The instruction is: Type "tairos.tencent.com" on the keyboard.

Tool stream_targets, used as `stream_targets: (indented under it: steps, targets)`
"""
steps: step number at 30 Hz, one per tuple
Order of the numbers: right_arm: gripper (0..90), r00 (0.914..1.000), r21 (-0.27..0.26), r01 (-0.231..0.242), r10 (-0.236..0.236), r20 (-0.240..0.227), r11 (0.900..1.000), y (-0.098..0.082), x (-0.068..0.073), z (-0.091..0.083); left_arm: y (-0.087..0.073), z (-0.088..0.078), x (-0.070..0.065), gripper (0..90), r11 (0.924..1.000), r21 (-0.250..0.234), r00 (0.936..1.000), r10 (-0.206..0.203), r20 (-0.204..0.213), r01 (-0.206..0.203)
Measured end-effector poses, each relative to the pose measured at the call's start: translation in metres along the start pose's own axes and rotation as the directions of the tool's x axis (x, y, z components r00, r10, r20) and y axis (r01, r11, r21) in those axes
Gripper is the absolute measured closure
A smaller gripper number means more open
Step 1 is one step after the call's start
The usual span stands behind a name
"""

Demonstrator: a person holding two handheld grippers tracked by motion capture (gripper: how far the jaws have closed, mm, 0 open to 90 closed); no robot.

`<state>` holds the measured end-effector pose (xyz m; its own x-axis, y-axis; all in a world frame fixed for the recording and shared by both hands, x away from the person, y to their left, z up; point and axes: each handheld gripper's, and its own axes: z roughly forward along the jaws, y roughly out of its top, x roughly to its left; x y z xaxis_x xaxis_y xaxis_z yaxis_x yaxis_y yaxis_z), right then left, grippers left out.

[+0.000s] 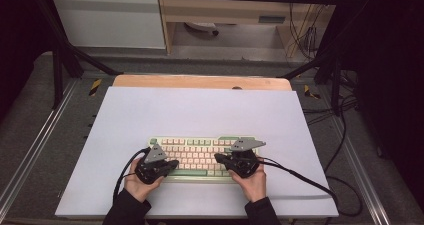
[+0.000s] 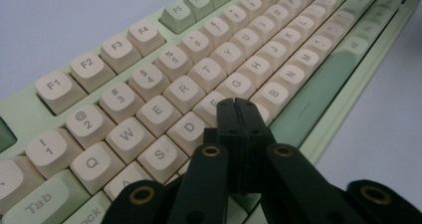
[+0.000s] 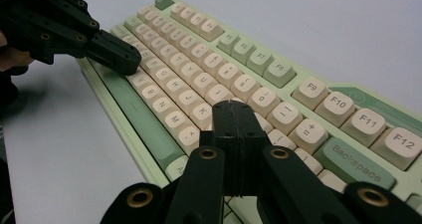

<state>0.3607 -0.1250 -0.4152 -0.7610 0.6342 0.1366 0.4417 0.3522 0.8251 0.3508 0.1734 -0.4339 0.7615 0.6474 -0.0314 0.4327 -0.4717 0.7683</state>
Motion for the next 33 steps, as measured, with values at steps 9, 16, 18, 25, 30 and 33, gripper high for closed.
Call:
stream_targets:
  steps: [9,16,18,25,30,33]
  targets:
    - [90.0,1.0000,-0.011,-0.005,0.005,-0.007,1.000,0.002,0.000,-0.001,0.003,-0.010,0.001,90.0,0.9996,-0.028,1.0000,0.002,-0.004,-0.002]
    - [90.0,0.9997,-0.014,-0.014,0.014,-0.018,1.000,0.002,0.002,0.003,0.001,-0.021,0.009,90.0,0.9988,-0.046,0.9997,-0.016,-0.019,0.015]
    - [90.0,0.9996,-0.015,-0.014,0.013,-0.024,1.000,0.002,0.004,0.005,-0.001,-0.023,0.012,89.9,0.9986,-0.048,0.9994,-0.024,-0.024,0.023]
    - [90.0,0.9995,-0.007,-0.006,0.006,-0.031,1.000,0.001,0.007,0.011,-0.001,-0.022,0.021,90.0,0.9976,-0.052,0.9980,-0.048,-0.041,0.046]
    - [90.0,0.9994,-0.004,-0.006,0.006,-0.035,1.000,0.000,0.008,0.012,0.004,-0.016,0.023,90.0,0.9975,-0.048,0.9970,-0.055,-0.055,0.052]
    - [90.0,0.9994,-0.006,-0.005,0.005,-0.034,1.000,0.000,0.008,0.012,0.006,-0.012,0.025,89.9,0.9972,-0.046,0.9964,-0.061,-0.058,0.059]
